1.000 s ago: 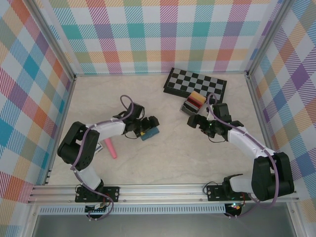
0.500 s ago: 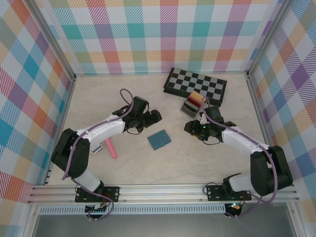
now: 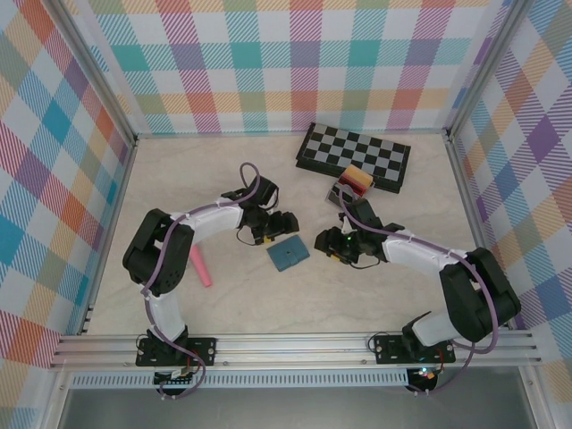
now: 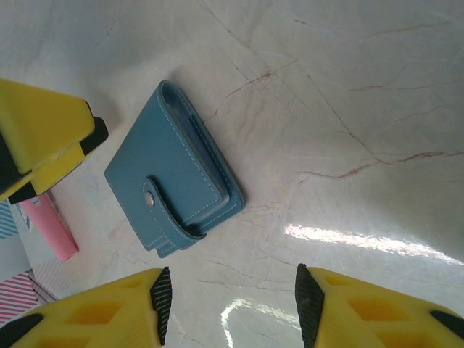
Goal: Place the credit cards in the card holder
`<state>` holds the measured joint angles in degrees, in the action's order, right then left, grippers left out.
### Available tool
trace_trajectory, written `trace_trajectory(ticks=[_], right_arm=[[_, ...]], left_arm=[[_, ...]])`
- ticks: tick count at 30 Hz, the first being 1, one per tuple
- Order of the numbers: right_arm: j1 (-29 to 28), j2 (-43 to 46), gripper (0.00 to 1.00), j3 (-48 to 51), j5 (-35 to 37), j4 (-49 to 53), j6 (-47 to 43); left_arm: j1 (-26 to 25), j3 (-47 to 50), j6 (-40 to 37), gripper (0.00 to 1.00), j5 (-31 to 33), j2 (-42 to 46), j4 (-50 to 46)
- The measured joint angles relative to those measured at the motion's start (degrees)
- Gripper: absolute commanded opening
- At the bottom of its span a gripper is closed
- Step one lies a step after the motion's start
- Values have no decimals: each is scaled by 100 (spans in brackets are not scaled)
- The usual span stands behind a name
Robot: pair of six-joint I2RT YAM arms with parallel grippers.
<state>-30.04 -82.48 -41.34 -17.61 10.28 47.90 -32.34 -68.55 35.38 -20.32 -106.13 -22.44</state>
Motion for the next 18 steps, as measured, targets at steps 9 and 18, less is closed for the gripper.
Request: trace_trajectory(ticks=[9, 18], right_arm=[[-2, -9, 51, 0, 153, -4, 140], [-2, -9, 47, 0, 216, 138, 140]], left_arm=[[-208, 369, -101, 73, -258, 4, 13], [-612, 992, 229, 55, -262, 400, 306]])
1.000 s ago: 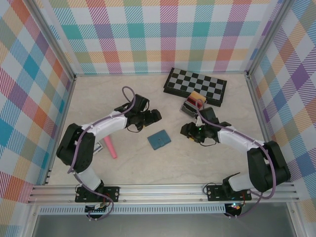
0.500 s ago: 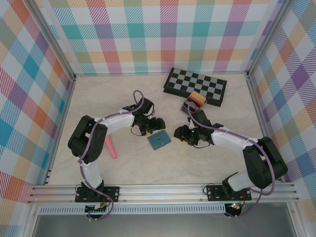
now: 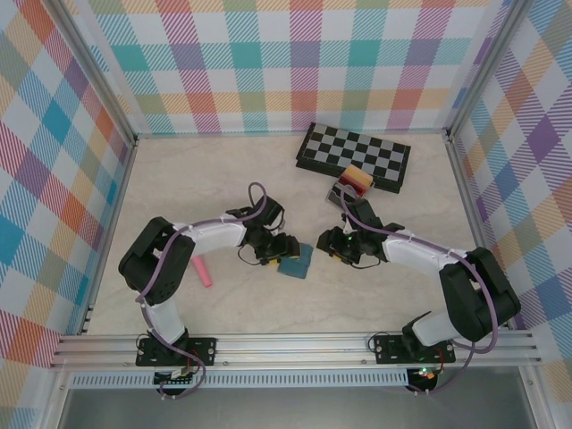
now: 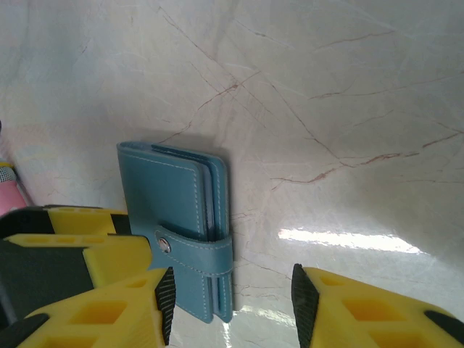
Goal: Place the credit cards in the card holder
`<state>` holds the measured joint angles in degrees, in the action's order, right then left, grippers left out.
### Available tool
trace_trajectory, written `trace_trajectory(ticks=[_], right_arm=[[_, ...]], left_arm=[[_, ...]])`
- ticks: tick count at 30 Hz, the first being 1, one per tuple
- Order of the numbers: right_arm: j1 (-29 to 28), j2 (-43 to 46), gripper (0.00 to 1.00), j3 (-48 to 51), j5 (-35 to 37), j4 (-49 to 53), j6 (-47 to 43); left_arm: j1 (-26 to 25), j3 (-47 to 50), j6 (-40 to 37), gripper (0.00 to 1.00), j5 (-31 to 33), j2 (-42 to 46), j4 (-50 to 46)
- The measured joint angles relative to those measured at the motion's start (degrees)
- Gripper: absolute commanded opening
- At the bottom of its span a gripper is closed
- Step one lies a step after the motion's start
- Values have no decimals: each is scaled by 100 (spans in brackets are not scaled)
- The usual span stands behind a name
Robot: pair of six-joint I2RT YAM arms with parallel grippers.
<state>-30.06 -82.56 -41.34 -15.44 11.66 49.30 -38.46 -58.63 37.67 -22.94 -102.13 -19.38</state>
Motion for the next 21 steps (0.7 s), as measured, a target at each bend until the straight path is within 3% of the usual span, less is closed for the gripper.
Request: trace_trajectory(ticks=[6, 12, 21], right_arm=[[-7, 33, 44, 0, 50, 109, -28], [-39, 46, 40, -2, 129, 343, -195], [-487, -181, 35, -704, 413, 951, -719]], left_arm=[[-354, 186, 363, 45, 92, 70, 258], [-476, 560, 660, 51, 254, 376, 623], [-433, 866, 951, 37, 310, 581, 1193]])
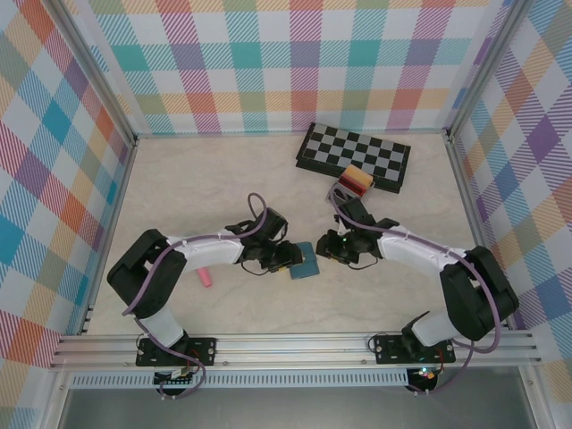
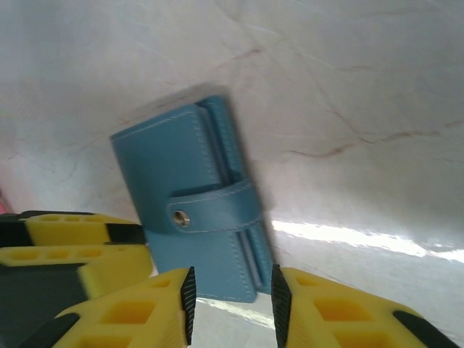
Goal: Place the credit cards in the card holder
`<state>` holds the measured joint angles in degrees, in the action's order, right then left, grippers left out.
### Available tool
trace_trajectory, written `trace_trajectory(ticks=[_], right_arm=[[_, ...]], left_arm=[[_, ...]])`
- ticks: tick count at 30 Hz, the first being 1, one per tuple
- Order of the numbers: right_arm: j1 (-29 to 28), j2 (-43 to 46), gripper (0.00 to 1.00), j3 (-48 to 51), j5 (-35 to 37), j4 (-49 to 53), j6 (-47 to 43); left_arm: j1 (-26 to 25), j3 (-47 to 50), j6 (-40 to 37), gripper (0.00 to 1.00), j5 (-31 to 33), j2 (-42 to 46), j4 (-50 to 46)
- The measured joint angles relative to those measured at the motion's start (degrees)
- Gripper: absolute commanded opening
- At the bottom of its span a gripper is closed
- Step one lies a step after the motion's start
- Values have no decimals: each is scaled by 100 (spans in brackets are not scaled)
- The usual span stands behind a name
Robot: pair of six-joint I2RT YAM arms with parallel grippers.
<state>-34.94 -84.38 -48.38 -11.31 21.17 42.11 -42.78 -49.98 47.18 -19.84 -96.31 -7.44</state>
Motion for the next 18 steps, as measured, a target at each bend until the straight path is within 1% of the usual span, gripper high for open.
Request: trace_trajectory(ticks=[4, 8, 12, 15, 18], right_arm=[[-219, -184, 35, -267, 184, 116, -129], [-345, -352, 35, -389, 297, 282, -234], [-422, -520, 35, -535, 387, 376, -258], [-450, -544, 35, -544, 431, 389, -258], [-450, -570, 35, -568, 472, 422, -258]], left_arm=[[59, 107, 131, 39, -2, 9, 192], [125, 146, 192, 45, 13, 17, 358], [304, 197, 254, 49, 122, 17, 363], [444, 225, 282, 49, 151, 17, 378], [516, 223, 291, 47, 146, 17, 470]])
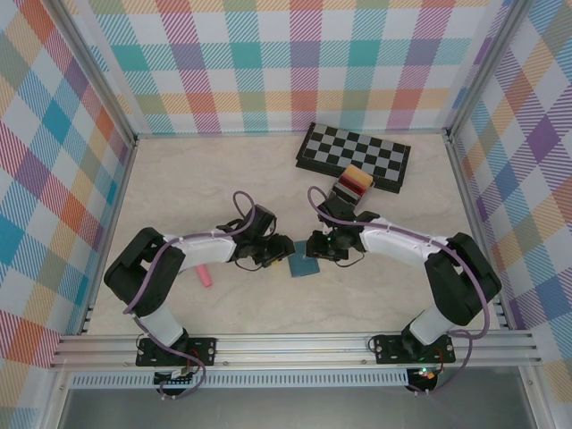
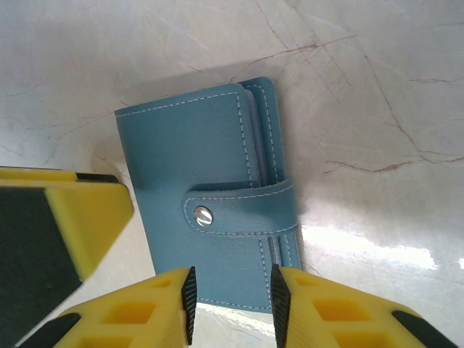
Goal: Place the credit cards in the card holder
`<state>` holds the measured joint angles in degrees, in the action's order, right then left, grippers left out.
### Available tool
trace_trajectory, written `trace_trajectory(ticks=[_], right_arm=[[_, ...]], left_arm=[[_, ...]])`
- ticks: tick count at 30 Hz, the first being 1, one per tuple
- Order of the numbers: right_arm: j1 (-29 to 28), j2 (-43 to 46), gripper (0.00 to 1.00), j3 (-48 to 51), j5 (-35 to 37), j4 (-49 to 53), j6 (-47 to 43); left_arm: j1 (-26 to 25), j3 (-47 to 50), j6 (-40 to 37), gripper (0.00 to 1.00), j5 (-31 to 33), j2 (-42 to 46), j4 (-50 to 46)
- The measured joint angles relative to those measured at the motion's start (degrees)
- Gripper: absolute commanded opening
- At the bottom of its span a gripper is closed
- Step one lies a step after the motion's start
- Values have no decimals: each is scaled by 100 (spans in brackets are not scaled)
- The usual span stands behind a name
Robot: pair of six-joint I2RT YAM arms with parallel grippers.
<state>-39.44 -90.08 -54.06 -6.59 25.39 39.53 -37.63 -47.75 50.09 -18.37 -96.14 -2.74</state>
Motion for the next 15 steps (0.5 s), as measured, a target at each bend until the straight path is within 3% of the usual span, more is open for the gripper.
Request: trace_trajectory(ticks=[15], right_arm=[[-293, -251, 36, -461, 393, 348, -229]], left_arm=[[181, -428, 144, 28, -216, -634, 205]])
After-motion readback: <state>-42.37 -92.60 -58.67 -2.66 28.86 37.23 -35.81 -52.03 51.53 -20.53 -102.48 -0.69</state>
